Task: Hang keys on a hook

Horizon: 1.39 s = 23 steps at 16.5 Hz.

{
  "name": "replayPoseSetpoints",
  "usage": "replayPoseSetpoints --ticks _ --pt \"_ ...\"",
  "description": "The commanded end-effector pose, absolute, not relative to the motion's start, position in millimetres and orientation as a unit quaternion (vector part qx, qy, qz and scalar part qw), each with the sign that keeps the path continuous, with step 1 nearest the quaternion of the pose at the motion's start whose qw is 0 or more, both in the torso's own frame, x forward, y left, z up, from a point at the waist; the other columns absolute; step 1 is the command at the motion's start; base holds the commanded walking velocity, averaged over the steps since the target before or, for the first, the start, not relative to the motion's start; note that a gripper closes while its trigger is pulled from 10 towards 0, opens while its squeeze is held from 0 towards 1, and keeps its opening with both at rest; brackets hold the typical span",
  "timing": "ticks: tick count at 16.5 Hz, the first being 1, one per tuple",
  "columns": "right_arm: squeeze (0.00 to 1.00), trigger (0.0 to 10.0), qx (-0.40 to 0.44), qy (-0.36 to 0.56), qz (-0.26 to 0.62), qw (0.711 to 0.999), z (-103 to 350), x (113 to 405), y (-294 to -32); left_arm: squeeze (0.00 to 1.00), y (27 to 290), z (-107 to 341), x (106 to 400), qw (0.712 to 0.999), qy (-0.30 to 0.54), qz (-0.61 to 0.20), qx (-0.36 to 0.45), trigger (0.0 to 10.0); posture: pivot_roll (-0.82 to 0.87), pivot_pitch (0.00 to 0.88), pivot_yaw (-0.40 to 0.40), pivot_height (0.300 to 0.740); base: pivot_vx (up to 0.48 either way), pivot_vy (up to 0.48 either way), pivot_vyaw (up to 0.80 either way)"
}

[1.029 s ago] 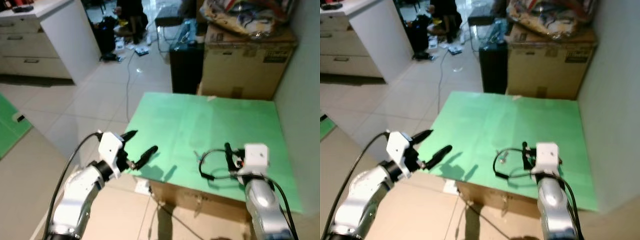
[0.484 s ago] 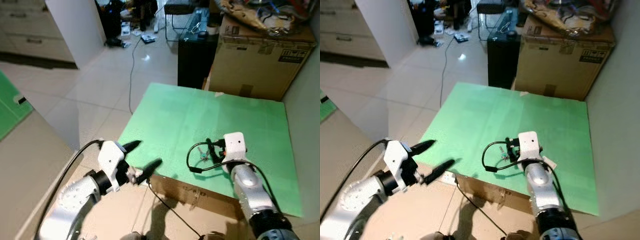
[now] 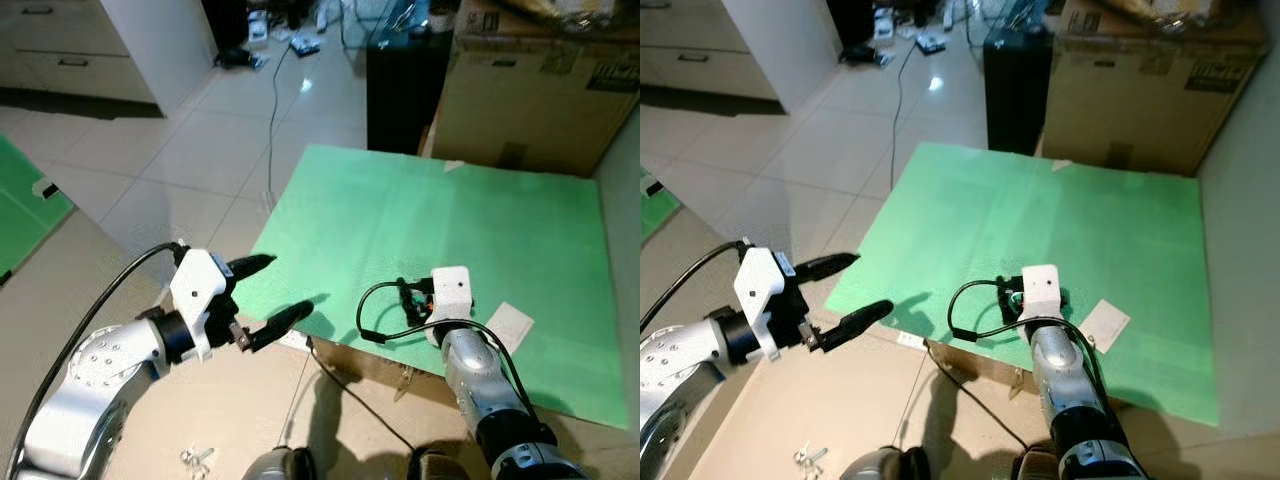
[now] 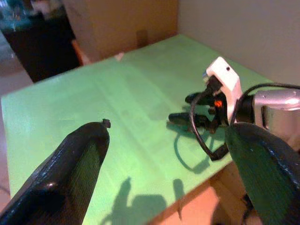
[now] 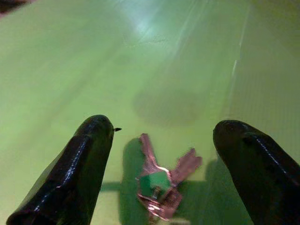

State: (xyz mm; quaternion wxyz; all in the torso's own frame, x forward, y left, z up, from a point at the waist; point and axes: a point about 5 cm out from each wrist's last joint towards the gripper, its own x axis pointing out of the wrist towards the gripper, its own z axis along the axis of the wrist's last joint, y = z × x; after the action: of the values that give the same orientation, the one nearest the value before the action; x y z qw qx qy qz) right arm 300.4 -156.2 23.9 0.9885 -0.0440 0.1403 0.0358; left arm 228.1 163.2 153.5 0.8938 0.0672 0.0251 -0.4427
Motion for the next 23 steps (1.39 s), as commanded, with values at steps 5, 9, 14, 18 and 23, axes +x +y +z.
replayPoseSetpoints --ticks 5,9,14,18,23 --pt "0.0 10.0 -0.05 0.144 0.047 0.987 11.1 286.4 -130.3 0.0 165.3 148.9 226.7 0.897 0.05 -0.435 0.054 10.0 0.14 0.213 0.175 0.74 0.0 0.0 0.0" --pt "0.0 10.0 -0.057 0.139 0.044 0.988 8.4 280.1 -121.6 0.0 164.2 145.8 226.7 0.899 0.055 -0.433 0.045 10.0 0.13 0.209 0.171 0.74 0.0 0.0 0.0" --pt "0.0 10.0 -0.073 0.134 0.023 0.988 6.4 275.0 -119.7 0.0 162.5 142.6 227.9 0.898 0.058 -0.435 0.037 10.0 0.12 0.208 0.185 0.74 0.0 0.0 0.0" --pt "0.0 10.0 -0.066 0.145 -0.007 0.987 2.6 273.4 -132.8 0.0 162.2 141.6 230.2 0.897 0.06 -0.437 0.036 10.0 0.11 0.206 0.197 0.74 0.0 0.0 0.0" --pt "0.0 1.1 -0.069 0.144 -0.018 0.987 4.8 277.2 -139.3 0.0 161.7 140.4 231.3 0.895 0.062 -0.44 0.037 10.0 0.1 0.203 0.205 0.74 0.0 0.0 0.0"
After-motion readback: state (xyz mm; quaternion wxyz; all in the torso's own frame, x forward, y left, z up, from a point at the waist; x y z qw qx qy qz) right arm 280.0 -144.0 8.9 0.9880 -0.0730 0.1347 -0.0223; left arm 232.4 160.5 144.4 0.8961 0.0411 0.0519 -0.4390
